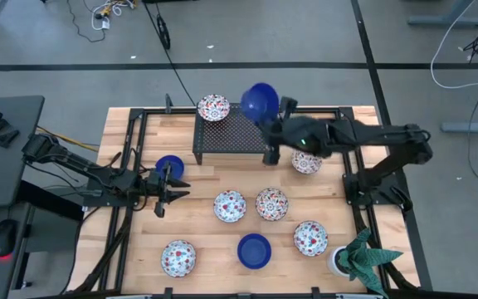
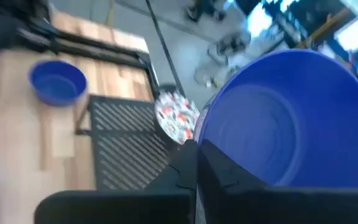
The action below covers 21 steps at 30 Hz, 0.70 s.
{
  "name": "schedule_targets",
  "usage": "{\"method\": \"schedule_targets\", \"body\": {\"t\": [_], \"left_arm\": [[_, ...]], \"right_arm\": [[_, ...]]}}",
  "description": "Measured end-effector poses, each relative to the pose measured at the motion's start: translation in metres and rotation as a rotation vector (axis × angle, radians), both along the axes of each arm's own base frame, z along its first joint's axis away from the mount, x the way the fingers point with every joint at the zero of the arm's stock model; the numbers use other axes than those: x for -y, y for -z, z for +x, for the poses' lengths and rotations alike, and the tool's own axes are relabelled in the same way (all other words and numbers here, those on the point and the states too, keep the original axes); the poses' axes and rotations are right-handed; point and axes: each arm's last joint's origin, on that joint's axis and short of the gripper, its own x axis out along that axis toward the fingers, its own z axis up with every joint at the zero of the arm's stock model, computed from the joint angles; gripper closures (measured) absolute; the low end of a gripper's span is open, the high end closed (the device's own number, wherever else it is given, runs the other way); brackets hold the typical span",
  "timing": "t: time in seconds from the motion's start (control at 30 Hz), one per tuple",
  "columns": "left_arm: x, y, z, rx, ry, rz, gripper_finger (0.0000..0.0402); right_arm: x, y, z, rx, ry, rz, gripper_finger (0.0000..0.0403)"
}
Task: Pick & Place Mini bowls
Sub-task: Put the right blue bowl on the shelf
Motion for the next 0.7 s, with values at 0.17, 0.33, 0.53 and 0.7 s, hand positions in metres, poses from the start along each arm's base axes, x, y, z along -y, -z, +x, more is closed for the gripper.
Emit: {"method": "schedule_targets", "body": {"t": [0.17, 0.33, 0.53, 0.7], "left_arm": [[-0.001, 0.0, 0.0, -0.001, -0.019, 0.0, 0.0287], [-0.001, 0.0, 0.0, -0.004, -0.019, 0.007, 0.0287], [-0.001, 0.0, 0.0, -0.005, -0.022, 0.009, 0.0287], [-0.001, 0.001, 0.0, -0.006, -0.022, 0.009, 0.0287]], "right_arm": [[0.033, -0.002, 0.008, -0.1, 0.022, 0.115, 0.0399], [0.069, 0.017, 0.02, -0.196, 0.036, 0.207, 0.0399], [0.108, 0.049, 0.031, -0.335, 0.055, 0.284, 0.0399], [0.124, 0.07, 0.041, -0.398, 0.032, 0.335, 0.0399]]}}
